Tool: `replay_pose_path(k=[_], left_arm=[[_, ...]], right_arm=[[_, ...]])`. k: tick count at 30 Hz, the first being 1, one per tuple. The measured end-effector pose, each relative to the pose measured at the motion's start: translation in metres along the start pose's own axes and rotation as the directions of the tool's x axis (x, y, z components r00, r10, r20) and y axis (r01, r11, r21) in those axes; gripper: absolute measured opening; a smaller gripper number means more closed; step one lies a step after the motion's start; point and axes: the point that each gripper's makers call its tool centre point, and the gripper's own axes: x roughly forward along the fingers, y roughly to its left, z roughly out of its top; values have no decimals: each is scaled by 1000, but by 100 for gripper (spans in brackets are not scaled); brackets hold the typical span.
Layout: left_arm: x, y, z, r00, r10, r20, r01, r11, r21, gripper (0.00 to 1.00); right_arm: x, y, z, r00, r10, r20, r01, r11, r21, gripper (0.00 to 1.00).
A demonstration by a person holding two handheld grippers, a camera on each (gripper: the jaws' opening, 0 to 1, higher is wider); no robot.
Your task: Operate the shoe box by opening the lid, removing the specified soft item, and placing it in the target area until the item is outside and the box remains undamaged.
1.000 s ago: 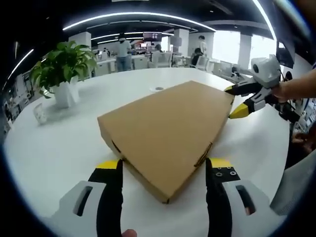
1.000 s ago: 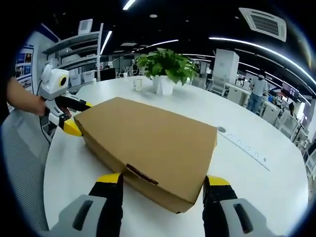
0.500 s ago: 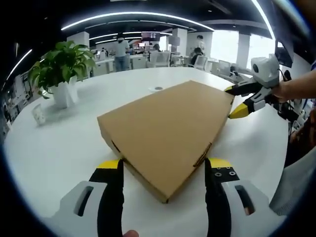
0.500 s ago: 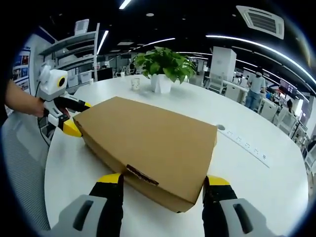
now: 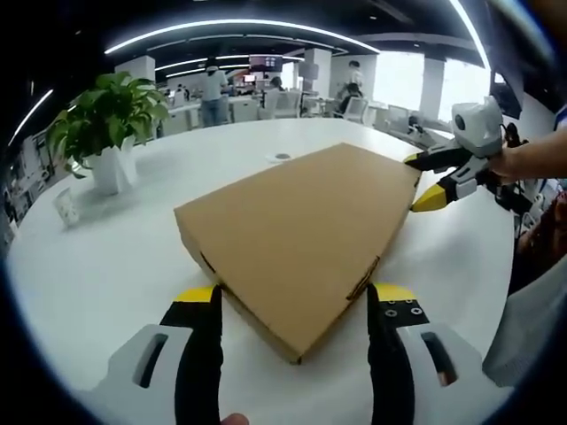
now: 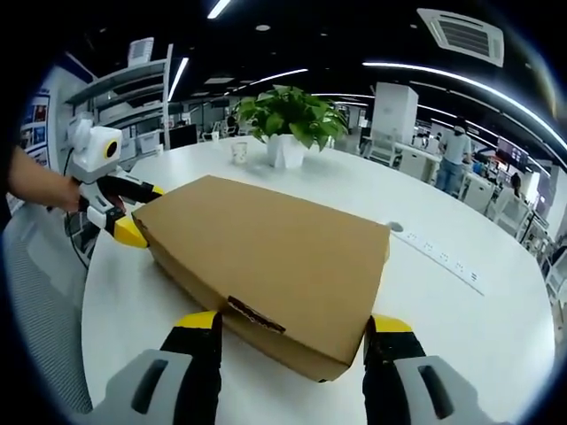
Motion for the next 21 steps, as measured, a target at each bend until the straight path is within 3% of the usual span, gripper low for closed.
replay_pose_path(k=[21], left_arm=[[-3, 17, -2, 999, -45, -20, 46, 999, 28, 65]], right_arm=[[4, 15, 4, 999, -48, 9, 48, 998, 43, 62]])
